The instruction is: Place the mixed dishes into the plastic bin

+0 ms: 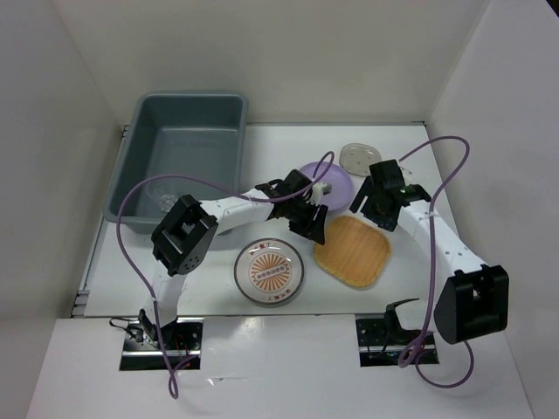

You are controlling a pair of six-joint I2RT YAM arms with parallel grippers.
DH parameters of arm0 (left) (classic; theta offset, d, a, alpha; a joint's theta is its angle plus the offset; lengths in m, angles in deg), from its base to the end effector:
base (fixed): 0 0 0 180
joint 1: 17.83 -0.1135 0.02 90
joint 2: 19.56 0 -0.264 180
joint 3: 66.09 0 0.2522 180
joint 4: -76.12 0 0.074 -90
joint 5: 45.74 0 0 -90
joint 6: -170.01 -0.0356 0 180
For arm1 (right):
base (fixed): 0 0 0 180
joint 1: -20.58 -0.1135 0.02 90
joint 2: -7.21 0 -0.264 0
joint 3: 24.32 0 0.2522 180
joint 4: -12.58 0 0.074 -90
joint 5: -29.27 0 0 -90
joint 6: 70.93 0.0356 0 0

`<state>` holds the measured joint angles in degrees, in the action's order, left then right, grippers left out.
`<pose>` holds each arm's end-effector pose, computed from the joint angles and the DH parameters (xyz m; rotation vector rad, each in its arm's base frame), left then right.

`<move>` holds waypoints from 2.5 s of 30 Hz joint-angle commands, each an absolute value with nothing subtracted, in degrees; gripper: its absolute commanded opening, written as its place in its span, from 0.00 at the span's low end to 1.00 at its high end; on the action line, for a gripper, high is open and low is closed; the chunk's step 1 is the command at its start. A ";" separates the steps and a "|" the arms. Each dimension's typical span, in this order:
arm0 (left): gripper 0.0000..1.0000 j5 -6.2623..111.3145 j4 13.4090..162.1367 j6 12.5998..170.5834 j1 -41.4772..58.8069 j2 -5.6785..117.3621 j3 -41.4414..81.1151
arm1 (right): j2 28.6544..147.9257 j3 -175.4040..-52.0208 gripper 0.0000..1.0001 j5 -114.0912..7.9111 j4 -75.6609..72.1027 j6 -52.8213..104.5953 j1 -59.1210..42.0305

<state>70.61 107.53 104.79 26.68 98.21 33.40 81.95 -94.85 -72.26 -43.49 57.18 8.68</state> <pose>0.3105 -0.3274 0.1872 0.6706 2.5424 -1.0511 0.2520 0.0458 0.2551 0.6545 2.5054 0.0535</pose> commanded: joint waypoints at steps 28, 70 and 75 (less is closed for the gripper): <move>0.38 81.52 99.46 109.81 26.64 113.32 41.45 | 77.08 -96.79 0.84 -72.16 -46.45 57.04 11.62; 0.00 64.22 112.55 114.37 -4.63 87.76 59.90 | 58.19 -95.48 0.95 -69.96 -41.70 59.33 23.39; 0.00 62.82 110.36 116.39 -16.59 83.88 56.40 | 58.71 -95.47 0.95 -69.43 -41.70 59.33 23.39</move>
<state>62.48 113.49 113.73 -14.57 88.86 57.49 58.58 -94.85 -69.92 -44.43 59.10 23.22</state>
